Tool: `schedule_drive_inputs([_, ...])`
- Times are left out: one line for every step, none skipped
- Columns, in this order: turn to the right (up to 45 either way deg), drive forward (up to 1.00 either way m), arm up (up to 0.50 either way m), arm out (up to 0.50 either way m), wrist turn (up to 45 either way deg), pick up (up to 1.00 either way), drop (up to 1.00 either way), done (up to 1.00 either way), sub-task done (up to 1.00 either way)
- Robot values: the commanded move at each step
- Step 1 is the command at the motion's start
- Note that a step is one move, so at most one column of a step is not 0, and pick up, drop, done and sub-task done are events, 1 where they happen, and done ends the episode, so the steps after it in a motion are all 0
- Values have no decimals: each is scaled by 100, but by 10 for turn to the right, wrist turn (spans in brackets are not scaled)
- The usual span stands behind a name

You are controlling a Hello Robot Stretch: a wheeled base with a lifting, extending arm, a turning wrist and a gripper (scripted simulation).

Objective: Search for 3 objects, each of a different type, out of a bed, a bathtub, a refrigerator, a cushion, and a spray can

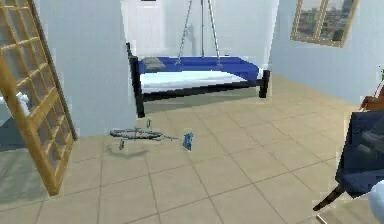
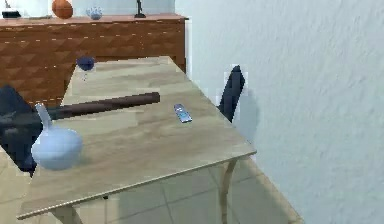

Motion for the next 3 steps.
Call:
schedule_drive_inputs([0,100,0,0,0,0,0,0,0])
schedule_drive_inputs([0,100,0,0,0,0,0,0,0])
schedule_drive_inputs([0,30,0,0,0,0,0,0,0])
